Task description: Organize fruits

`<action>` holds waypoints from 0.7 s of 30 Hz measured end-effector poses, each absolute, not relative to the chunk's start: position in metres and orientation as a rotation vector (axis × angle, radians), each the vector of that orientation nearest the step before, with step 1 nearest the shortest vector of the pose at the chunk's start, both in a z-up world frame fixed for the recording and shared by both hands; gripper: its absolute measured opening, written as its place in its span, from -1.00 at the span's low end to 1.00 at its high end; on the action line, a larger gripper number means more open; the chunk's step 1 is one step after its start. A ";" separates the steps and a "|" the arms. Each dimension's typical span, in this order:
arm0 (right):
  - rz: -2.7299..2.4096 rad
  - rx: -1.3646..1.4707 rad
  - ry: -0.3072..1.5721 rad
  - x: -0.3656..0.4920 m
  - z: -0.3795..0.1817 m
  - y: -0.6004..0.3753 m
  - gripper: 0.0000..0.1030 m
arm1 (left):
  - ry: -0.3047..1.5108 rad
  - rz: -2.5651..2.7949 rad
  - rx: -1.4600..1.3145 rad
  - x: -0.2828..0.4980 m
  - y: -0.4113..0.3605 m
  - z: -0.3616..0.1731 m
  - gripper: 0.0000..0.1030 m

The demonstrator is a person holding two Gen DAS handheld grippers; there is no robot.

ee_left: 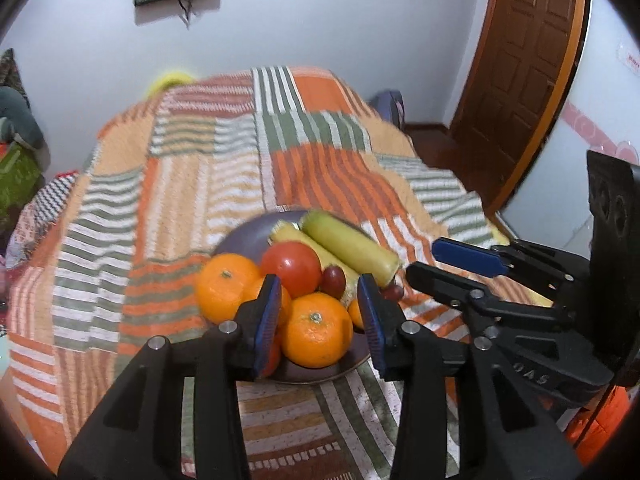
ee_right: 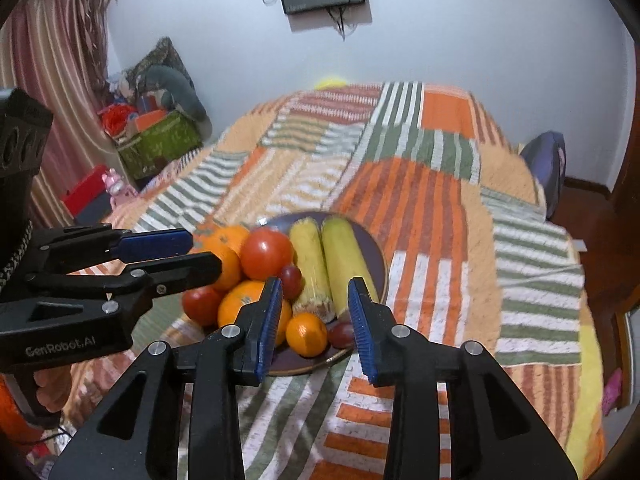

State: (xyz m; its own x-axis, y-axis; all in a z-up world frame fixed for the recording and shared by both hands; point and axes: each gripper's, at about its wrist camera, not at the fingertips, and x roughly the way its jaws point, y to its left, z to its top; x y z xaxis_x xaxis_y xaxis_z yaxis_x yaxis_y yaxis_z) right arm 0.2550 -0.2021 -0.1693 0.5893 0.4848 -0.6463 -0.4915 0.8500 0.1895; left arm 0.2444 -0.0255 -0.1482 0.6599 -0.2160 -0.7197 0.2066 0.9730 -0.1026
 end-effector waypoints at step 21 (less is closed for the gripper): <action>0.578 0.046 0.293 0.127 -0.022 -0.220 -0.11 | 0.323 -0.121 -0.051 0.088 0.000 0.002 0.02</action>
State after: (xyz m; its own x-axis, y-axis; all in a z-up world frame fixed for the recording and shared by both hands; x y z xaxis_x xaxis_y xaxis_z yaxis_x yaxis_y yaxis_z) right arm 0.1267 -0.2196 -0.0216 0.7973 0.5445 -0.2604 -0.5315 0.8378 0.1247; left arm 0.0879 0.0002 0.0019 0.9412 -0.1272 -0.3129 0.1108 0.9914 -0.0698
